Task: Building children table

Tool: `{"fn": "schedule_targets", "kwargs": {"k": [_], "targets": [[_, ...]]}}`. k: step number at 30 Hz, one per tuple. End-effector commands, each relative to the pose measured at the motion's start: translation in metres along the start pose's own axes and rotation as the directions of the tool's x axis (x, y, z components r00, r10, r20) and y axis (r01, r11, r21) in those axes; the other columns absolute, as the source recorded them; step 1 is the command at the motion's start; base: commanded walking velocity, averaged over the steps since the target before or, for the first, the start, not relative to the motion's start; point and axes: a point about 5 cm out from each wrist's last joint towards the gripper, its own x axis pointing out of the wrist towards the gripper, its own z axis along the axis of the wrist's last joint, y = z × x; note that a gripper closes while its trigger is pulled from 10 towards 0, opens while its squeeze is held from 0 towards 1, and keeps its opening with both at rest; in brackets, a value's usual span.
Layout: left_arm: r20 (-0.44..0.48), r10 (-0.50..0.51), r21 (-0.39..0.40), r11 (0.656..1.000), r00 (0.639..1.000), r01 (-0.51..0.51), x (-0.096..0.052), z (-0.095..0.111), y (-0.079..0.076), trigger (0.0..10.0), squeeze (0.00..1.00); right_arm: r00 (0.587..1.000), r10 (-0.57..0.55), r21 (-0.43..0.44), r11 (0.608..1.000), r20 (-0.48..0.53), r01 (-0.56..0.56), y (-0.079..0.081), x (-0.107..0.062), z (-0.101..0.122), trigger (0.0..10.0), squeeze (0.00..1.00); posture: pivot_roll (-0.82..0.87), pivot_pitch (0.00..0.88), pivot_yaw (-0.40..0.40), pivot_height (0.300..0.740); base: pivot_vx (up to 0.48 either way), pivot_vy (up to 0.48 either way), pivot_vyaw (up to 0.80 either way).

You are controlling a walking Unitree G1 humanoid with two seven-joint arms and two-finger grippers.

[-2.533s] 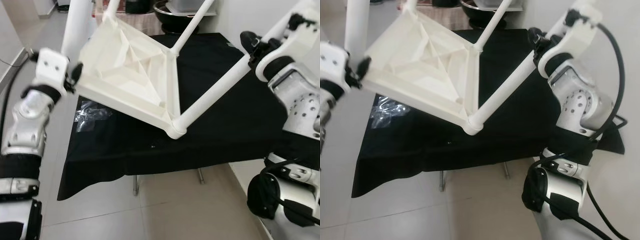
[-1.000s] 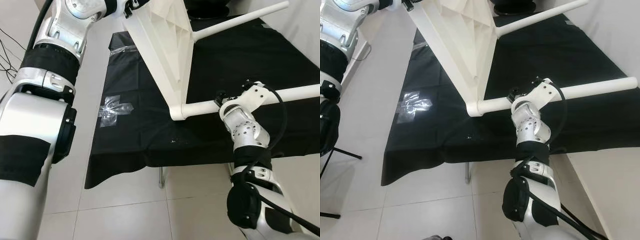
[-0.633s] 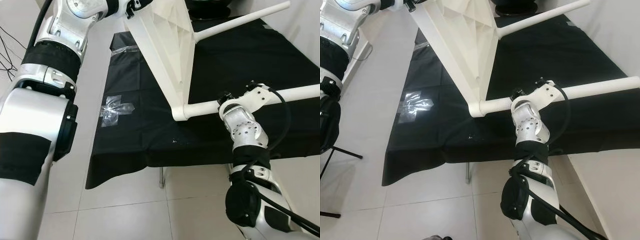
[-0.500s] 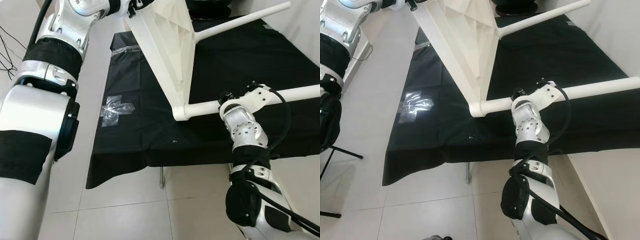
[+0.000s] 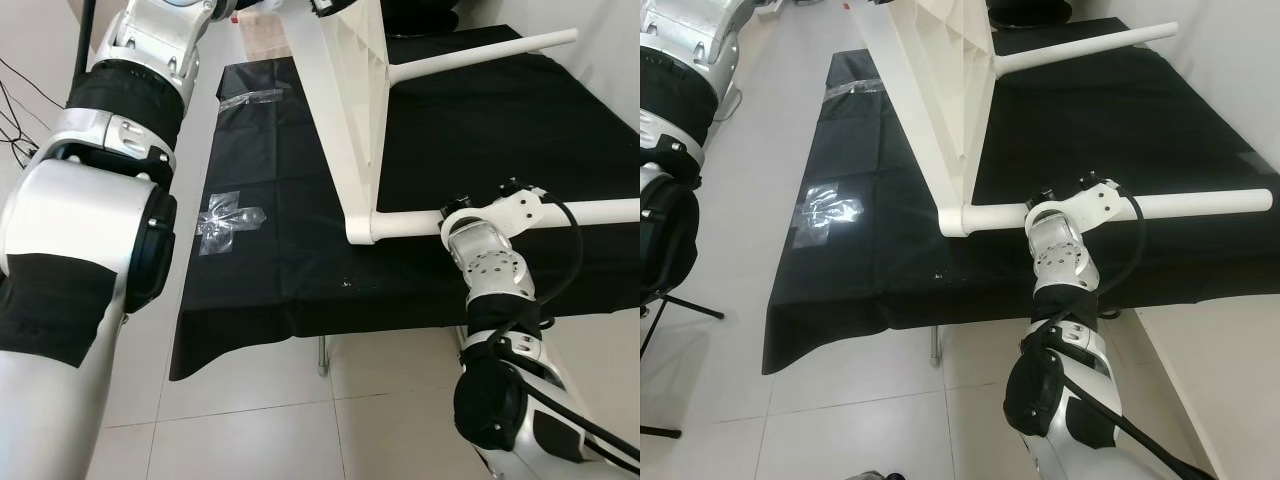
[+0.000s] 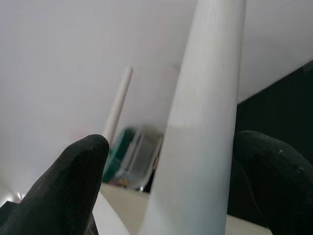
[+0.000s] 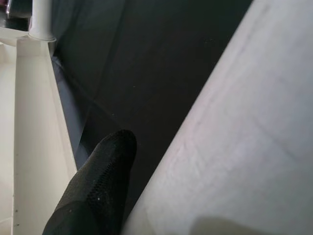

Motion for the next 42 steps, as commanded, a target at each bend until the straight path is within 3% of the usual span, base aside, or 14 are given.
{"fn": "schedule_targets", "kwargs": {"k": [1,3,4,5,6,16,19,25,29,33,34,35,36,42], "targets": [[0.174,0.086,0.035,0.995,0.981,-0.094,-0.005,0.036,0.028,10.0,0.00,0.933,-0.315,-0.168,0.943,-0.173,0.287,-0.067,0.006,-0.052,10.0,0.00,0.02,0.153,0.089,0.740,0.000,0.000,0.00],[0.196,0.059,-0.007,0.998,0.979,-0.058,-0.013,0.031,0.024,10.0,0.00,0.934,-0.321,-0.171,0.940,-0.155,0.294,-0.066,0.006,-0.050,10.0,0.00,0.01,0.155,0.085,0.740,0.000,0.000,0.00],[0.201,0.059,-0.042,0.998,0.978,-0.051,-0.020,0.027,0.023,10.0,0.00,0.934,-0.328,-0.180,0.936,-0.143,0.302,-0.067,0.006,-0.048,10.0,0.78,0.01,0.153,0.081,0.740,0.000,0.000,0.00],[0.201,0.061,-0.048,0.997,0.978,-0.052,-0.021,0.026,0.023,10.0,0.00,0.933,-0.330,-0.182,0.935,-0.141,0.304,-0.067,0.006,-0.048,10.0,0.78,0.01,0.153,0.081,0.740,0.000,0.000,0.00],[0.199,0.068,-0.067,0.996,0.978,-0.056,-0.025,0.025,0.025,10.0,0.00,0.933,-0.332,-0.181,0.935,-0.138,0.306,-0.068,0.006,-0.047,10.0,1.00,0.01,0.153,0.079,0.740,0.000,0.000,0.00],[0.073,0.227,-0.186,0.960,0.971,-0.210,-0.072,-0.007,0.032,10.0,0.00,0.938,-0.331,-0.142,0.938,-0.106,0.316,-0.069,0.008,-0.036,10.0,1.00,0.01,0.151,0.066,0.740,0.000,0.000,0.00],[-0.030,0.268,-0.218,0.939,0.963,-0.268,-0.097,-0.032,0.009,10.0,0.00,0.953,-0.293,-0.134,0.950,-0.075,0.282,-0.061,0.009,-0.026,10.0,1.00,0.00,0.154,0.053,0.740,0.000,0.000,0.00],[-0.130,0.296,-0.297,0.899,0.946,-0.322,-0.117,-0.053,-0.016,10.0,0.00,0.959,-0.284,-0.157,0.947,0.003,0.281,-0.057,0.009,-0.009,10.0,1.00,-0.01,0.157,0.045,0.740,0.000,0.000,0.00],[-0.223,0.335,-0.462,0.790,0.915,-0.403,-0.132,-0.076,-0.034,10.0,0.00,0.959,-0.281,-0.166,0.944,0.048,0.285,-0.055,0.008,0.003,10.0,1.00,-0.02,0.158,0.038,0.740,0.000,0.000,0.00],[-0.234,0.327,-0.587,0.703,0.916,-0.401,-0.131,-0.081,-0.047,10.0,0.00,0.962,-0.267,-0.181,0.945,0.056,0.272,-0.053,0.007,0.005,10.0,1.00,-0.03,0.159,0.037,0.740,0.000,0.000,0.00],[-0.234,0.327,-0.587,0.703,0.916,-0.401,-0.131,-0.081,-0.047,10.0,0.00,0.962,-0.267,-0.181,0.945,0.056,0.272,-0.053,0.007,0.005,10.0,1.00,-0.03,0.159,0.037,0.740,0.000,0.000,0.00],[-0.206,0.301,-0.706,0.613,0.931,-0.355,-0.120,-0.081,-0.053,10.0,0.00,0.965,-0.256,-0.189,0.946,0.062,0.263,-0.051,0.007,0.007,10.0,1.00,-0.04,0.159,0.035,0.740,0.000,0.000,0.00],[-0.201,0.289,-0.745,0.575,0.936,-0.337,-0.115,-0.082,-0.056,10.0,0.00,0.965,-0.255,-0.190,0.946,0.063,0.263,-0.051,0.006,0.007,10.0,1.00,-0.04,0.159,0.035,0.740,0.000,0.000,0.00],[-0.249,0.286,-0.808,0.465,0.925,-0.361,-0.099,-0.094,-0.059,10.0,0.00,0.962,-0.259,-0.191,0.943,0.082,0.271,-0.054,0.005,0.014,10.0,1.00,-0.05,0.167,0.037,0.740,0.000,0.000,0.00]]}}
